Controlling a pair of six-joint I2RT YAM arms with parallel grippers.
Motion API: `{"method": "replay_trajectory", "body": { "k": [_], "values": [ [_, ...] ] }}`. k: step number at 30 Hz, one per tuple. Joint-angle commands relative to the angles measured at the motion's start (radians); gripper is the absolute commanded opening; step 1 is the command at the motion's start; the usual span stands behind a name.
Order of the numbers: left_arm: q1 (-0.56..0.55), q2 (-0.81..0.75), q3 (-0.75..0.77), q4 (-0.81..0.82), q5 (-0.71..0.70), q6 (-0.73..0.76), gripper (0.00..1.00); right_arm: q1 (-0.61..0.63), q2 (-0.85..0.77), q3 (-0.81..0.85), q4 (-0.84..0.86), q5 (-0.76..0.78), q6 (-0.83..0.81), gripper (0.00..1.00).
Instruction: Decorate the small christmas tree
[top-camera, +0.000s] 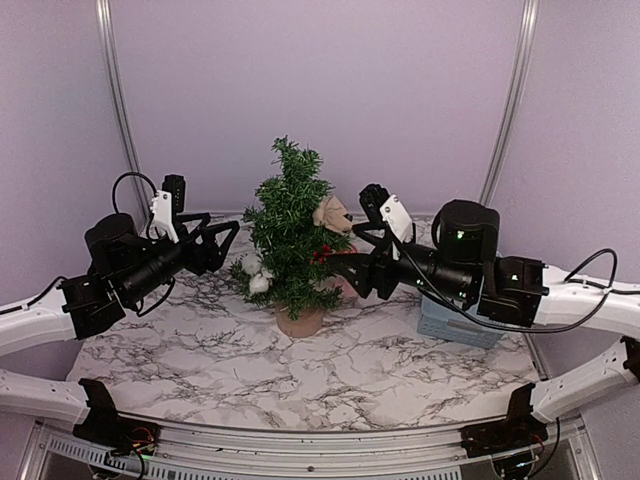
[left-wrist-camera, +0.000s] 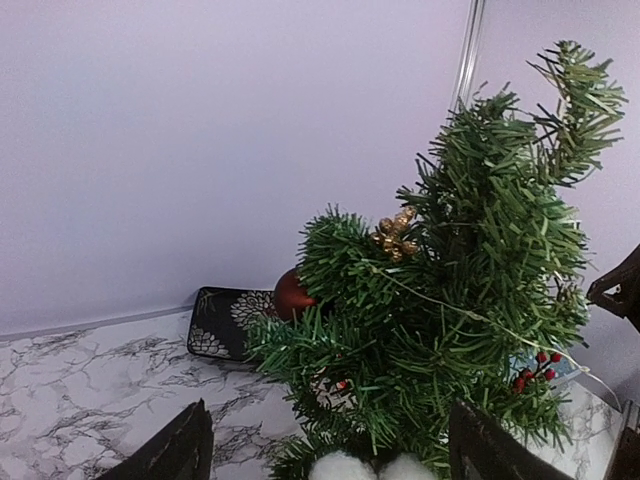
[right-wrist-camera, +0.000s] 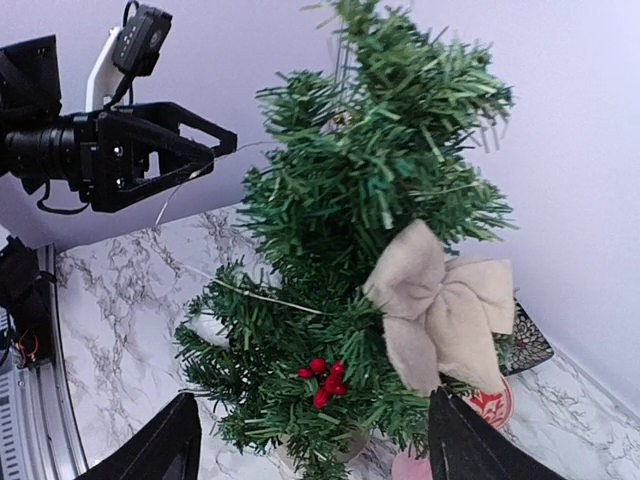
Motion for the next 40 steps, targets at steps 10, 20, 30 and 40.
{"method": "replay_trajectory", "body": {
  "k": [10, 20, 30, 40],
  "values": [
    [0.329, 0.008, 0.019, -0.061, 0.147, -0.191, 0.92, -0.489, -0.158, -0.105, 0.040, -0.338, 0.146, 0.88],
    [0.518, 0.183, 0.019, -0.138, 0.128, -0.252, 0.99, -0.899, -0.054, -0.260, 0.171, -0.468, 0.327, 0.99],
    [0.519, 0.301, -0.056, -0.146, 0.096, -0.268, 0.99, -0.925, 0.079, -0.401, 0.286, -0.422, 0.371, 0.99],
    [0.517, 0.315, -0.101, -0.116, 0.105, -0.281, 0.99, -0.925, 0.105, -0.459, 0.342, -0.403, 0.355, 0.99]
  ]
}}
